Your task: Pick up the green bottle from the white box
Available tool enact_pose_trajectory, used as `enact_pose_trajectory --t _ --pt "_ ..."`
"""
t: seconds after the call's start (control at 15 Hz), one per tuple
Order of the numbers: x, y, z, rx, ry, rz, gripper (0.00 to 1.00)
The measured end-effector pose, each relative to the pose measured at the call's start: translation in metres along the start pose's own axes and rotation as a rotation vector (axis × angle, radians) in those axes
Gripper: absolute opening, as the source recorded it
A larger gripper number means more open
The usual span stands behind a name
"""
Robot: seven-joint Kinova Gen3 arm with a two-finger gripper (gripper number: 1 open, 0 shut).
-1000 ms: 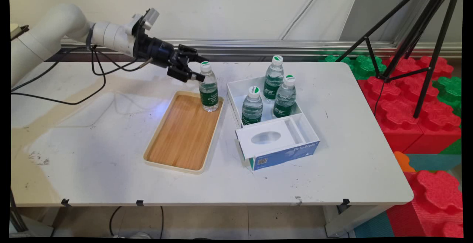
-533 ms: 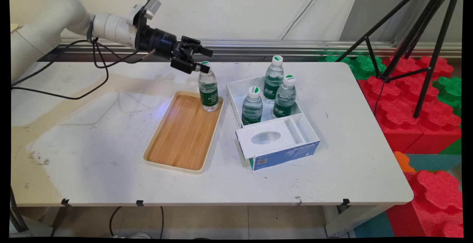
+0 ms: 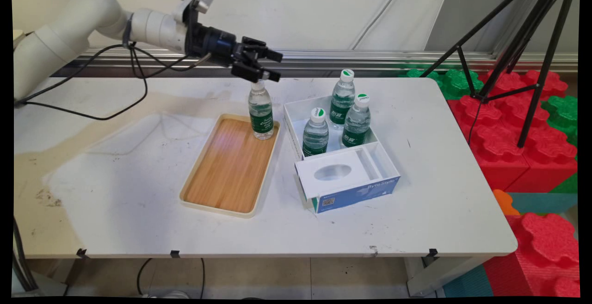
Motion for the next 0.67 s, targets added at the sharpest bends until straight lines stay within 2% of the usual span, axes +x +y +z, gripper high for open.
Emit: enact_pose_trajectory --t 0.4,0.67 --pt "0.01 -0.005 0.034 0.016 0.014 -0.013 1.0" --pt "0.013 -0.01 0.056 0.025 0.005 -0.018 1.0"
